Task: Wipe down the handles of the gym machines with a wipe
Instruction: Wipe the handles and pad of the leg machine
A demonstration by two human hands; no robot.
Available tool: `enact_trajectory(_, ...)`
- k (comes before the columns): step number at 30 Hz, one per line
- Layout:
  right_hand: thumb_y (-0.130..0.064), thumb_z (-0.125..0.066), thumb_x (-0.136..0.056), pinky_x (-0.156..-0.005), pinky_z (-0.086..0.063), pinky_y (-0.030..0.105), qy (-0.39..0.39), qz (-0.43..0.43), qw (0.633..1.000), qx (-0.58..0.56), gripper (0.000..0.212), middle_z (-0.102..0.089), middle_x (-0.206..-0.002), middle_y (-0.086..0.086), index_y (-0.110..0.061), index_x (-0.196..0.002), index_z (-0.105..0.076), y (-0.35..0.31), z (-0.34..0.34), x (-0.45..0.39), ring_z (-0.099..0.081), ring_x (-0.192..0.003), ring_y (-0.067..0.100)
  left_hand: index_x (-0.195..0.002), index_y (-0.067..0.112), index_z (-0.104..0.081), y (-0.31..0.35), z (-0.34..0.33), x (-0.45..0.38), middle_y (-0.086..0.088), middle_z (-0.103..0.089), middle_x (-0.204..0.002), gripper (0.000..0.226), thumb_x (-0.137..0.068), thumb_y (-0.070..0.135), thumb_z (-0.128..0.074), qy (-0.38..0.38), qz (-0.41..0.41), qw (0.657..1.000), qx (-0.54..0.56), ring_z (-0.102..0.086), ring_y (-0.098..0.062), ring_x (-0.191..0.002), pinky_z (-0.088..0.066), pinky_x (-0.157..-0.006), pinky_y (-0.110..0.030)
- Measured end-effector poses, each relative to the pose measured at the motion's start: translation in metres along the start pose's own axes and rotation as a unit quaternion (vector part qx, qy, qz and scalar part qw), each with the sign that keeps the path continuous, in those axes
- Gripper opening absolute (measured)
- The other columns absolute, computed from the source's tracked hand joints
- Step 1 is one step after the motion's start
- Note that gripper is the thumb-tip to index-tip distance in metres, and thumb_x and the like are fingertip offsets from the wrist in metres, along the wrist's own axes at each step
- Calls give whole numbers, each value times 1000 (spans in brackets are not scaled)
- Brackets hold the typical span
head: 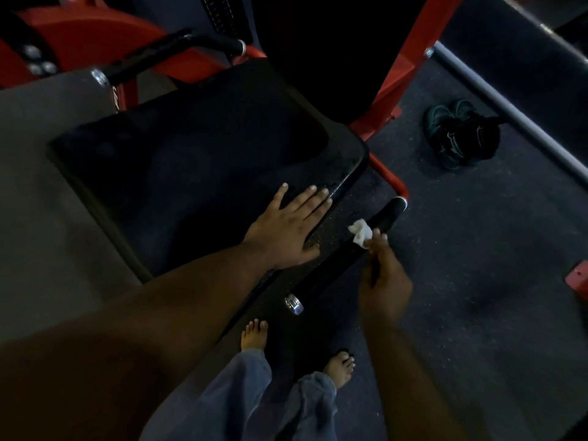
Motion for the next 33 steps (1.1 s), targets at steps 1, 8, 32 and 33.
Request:
enact_trajectory(1, 0, -52, -97, -109, -48, 38, 18, 0, 1000, 11, 43, -60, -142, 1, -30, -126, -62, 4, 5, -15, -57, -130, 19, -165, 16, 4, 0, 0, 0, -4, 12, -173, 95, -94, 69, -28, -2, 0, 1000, -1, 12, -20, -159, -3, -124, -62)
enact_trajectory(8, -9, -40, -101, -70, -56, 37, -38, -119, 987, 101, 30, -67, -107, 11, -23, -114, -63, 43, -2, -136, -64, -80, 23, -165, 17, 6, -1, -3, 1, -3, 16, -172, 96, -94, 70, -31, -14, 2, 1000, 3, 16, -19, -158, -1, -124, -62)
enact_trajectory(32, 3, -54, -90, -107, -47, 41, -81, 169, 980, 65, 40, -61, -138, 7, -13, -125, -65, -31, -26, 23, -51, -133, 28, -165, 16, 5, 0, -1, 1, -5, 12, -173, 95, -95, 72, -25, 1, -3, 1000, -9, 11, -22, -159, -6, -123, -63)
enact_trajectory(33, -1, -54, -90, -103, -50, 43, -75, 182, 978, 72, 35, -65, -131, 9, -11, -122, -67, -31, -23, 14, -55, -127, 27, -165, 16, 5, 0, -2, 1, -5, 12, -173, 95, -94, 71, -25, 1, -5, 1000, -8, 11, -22, -159, -5, -123, -63)
Point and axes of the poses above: each hand's wrist, its own x-axis away from the middle knuckle, its own z-axis out of the back of the hand, y = z × x, the point moved 8 cm from there along -x, towards the middle knuckle
